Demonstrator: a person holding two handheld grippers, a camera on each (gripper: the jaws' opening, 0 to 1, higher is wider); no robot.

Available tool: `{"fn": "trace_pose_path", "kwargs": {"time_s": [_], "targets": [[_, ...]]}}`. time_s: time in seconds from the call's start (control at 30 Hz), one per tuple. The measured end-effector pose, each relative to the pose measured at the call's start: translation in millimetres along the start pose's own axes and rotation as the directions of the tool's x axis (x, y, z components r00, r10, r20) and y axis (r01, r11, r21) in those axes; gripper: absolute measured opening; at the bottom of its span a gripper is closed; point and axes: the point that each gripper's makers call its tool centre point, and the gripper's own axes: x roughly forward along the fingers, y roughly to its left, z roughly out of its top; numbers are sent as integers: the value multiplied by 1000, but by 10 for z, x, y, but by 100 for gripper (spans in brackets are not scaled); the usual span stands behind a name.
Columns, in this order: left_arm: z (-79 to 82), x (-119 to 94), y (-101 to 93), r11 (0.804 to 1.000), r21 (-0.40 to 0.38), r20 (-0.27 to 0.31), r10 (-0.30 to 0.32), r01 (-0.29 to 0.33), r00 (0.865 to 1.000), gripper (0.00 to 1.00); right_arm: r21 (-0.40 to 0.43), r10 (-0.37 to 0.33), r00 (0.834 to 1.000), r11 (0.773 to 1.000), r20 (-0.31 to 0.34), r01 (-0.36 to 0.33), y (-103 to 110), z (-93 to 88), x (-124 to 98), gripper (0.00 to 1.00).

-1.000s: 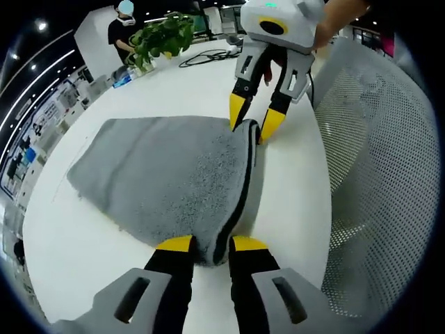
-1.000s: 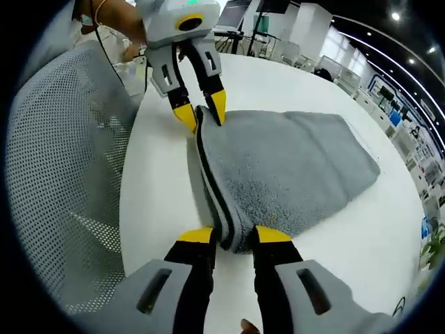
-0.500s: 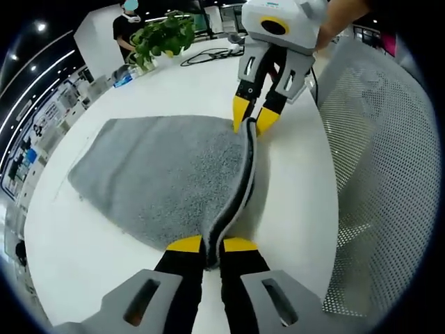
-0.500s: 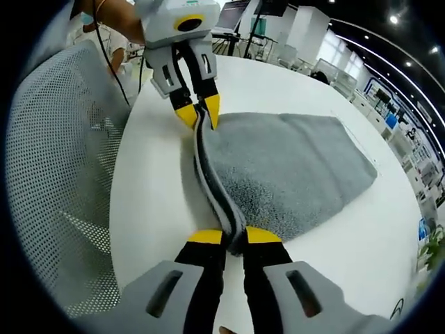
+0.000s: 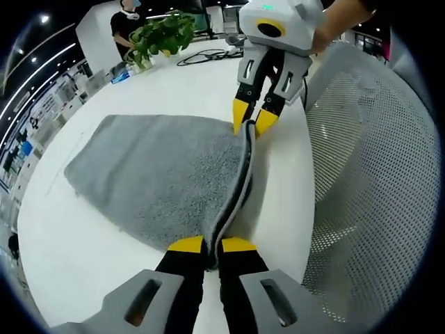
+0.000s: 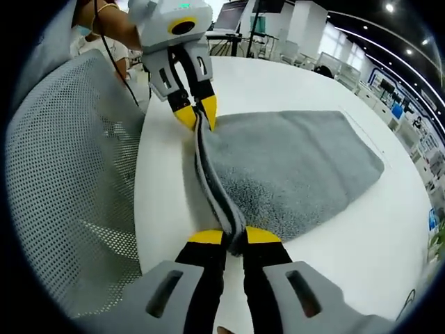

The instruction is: Fold the towel on the table until its edges align and the towel forms a compact rectangular stack.

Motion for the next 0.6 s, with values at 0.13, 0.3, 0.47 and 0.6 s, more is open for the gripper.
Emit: {"fn": "trace_pose_path", "kwargs": {"time_s": [0.13, 0.3, 0.47, 0.6], "targets": [[25, -108, -149, 999, -20, -6, -31, 31, 1000, 5, 56, 28, 999, 998, 19, -29, 124, 19, -87, 7], [84, -247, -293, 997, -48, 16, -54, 54, 998, 5, 69, 44, 998, 997, 34, -46, 235, 9, -191, 7], [143, -350, -369, 998, -34, 18, -59, 59, 998, 5, 76, 58, 997, 995, 42, -61, 322, 38, -261, 6], [149, -373, -353, 998, -45, 29, -51, 53, 998, 5, 101, 48, 997, 993, 63, -54, 321, 102, -340, 6]]}}
